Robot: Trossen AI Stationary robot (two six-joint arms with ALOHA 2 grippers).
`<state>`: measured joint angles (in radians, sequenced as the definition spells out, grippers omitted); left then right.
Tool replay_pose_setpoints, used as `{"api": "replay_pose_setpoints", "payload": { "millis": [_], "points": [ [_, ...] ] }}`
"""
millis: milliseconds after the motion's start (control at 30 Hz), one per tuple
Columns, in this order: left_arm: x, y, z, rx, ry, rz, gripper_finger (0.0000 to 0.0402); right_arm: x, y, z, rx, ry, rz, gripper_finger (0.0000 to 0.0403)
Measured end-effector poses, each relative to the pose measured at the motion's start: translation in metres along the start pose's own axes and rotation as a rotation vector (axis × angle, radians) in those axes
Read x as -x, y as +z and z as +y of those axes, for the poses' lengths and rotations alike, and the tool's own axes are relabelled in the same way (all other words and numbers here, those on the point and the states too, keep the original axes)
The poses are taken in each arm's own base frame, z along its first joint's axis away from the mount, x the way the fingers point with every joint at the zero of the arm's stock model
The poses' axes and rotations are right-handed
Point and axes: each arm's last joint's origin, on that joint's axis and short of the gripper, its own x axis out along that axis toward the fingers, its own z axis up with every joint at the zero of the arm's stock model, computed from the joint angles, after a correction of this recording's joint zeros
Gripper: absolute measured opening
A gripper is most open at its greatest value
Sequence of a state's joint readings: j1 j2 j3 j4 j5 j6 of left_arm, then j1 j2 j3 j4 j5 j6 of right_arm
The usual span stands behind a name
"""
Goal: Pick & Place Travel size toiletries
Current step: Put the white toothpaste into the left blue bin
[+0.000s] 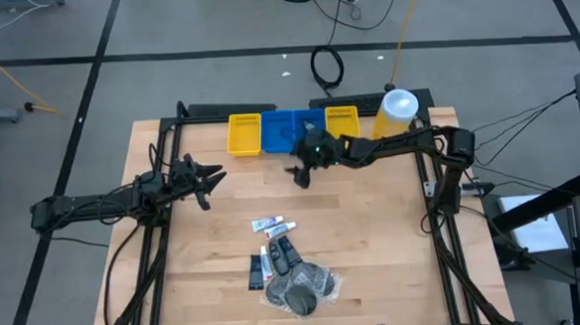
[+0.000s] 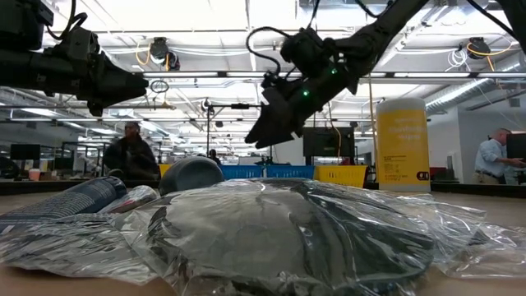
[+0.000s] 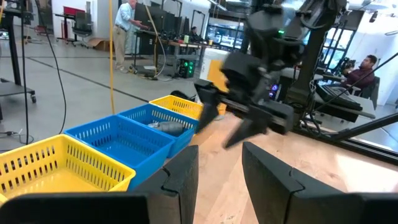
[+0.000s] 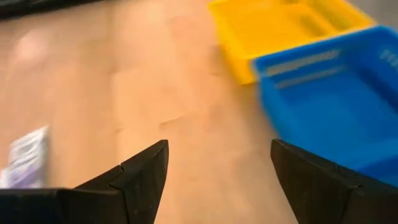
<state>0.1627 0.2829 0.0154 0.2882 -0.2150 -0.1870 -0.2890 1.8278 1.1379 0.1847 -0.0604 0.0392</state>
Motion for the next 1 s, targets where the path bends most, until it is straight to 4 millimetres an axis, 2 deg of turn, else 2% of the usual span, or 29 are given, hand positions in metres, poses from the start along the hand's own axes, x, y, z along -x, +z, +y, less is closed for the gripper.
{"api": "replay_pose_setpoints", "payload": {
  "millis": [267, 433, 667, 1000],
  "points": [
    [0.000, 0.000, 0.000, 0.000, 0.000, 0.000, 0.0124, 0.001, -0.021, 0.060, 0.168, 0.124, 0.132, 0.0270],
    [0.000, 0.000, 0.000, 0.000, 0.000, 0.000, 0.0124, 0.004, -0.036, 0.088, 0.225, 0.185, 0.145, 0.0269],
    [0.000, 0.000, 0.000, 0.000, 0.000, 0.000, 0.0124, 0.009, -0.051, 0.112, 0.267, 0.215, 0.160, 0.0268],
    [0.000, 0.000, 0.000, 0.000, 0.000, 0.000, 0.0124, 0.014, -0.060, 0.134, 0.298, 0.269, 0.134, 0.0265]
  ]
}}
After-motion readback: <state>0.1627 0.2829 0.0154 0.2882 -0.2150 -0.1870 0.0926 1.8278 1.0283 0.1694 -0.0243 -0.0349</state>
